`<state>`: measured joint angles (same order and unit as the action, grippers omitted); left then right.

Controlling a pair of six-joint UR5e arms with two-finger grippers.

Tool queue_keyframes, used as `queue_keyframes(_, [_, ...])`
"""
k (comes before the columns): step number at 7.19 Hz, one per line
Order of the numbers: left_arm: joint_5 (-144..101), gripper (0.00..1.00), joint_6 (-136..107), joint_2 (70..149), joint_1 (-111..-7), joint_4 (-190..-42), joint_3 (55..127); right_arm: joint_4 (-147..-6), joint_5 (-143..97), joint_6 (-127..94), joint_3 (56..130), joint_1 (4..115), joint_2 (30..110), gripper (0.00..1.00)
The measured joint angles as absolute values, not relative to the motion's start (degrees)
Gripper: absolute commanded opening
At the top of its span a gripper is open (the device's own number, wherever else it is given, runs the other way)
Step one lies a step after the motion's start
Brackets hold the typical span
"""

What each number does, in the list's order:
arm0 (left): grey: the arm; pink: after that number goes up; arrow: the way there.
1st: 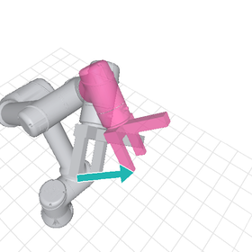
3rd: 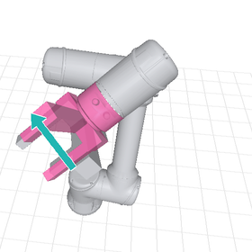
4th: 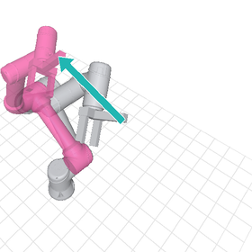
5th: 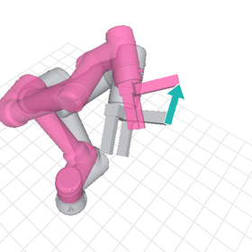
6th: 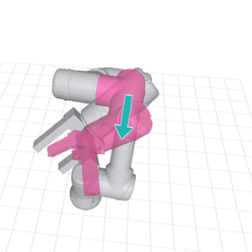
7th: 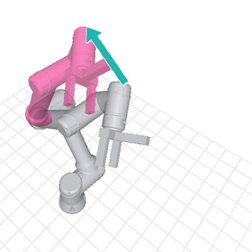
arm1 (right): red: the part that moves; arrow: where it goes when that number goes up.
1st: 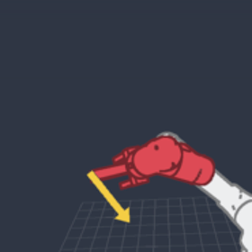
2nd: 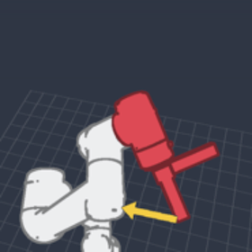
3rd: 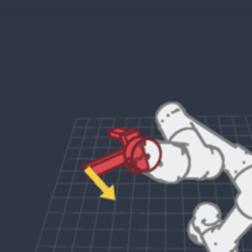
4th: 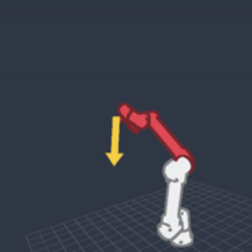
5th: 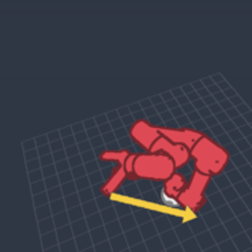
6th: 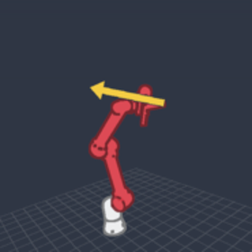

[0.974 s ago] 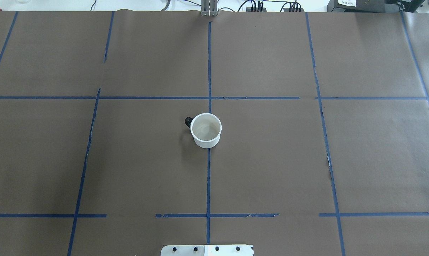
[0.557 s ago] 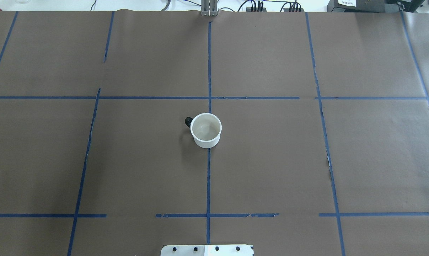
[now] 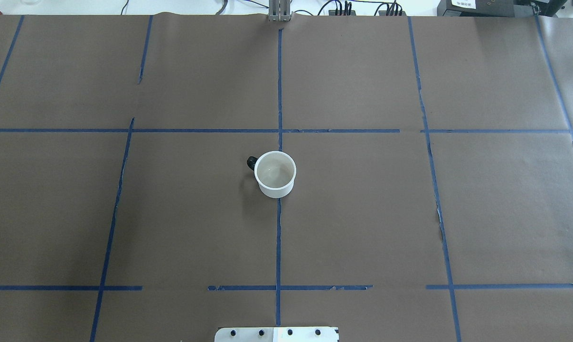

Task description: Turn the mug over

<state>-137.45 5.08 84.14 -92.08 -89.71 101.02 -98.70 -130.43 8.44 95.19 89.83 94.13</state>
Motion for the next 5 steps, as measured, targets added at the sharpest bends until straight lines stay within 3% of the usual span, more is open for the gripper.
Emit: queue_keyframes(5, [-136.2,1.0,5.0,85.6,-92.0,-77.5,100.6,-98.7,-130.4,8.4,95.2,89.8,94.1,1.0])
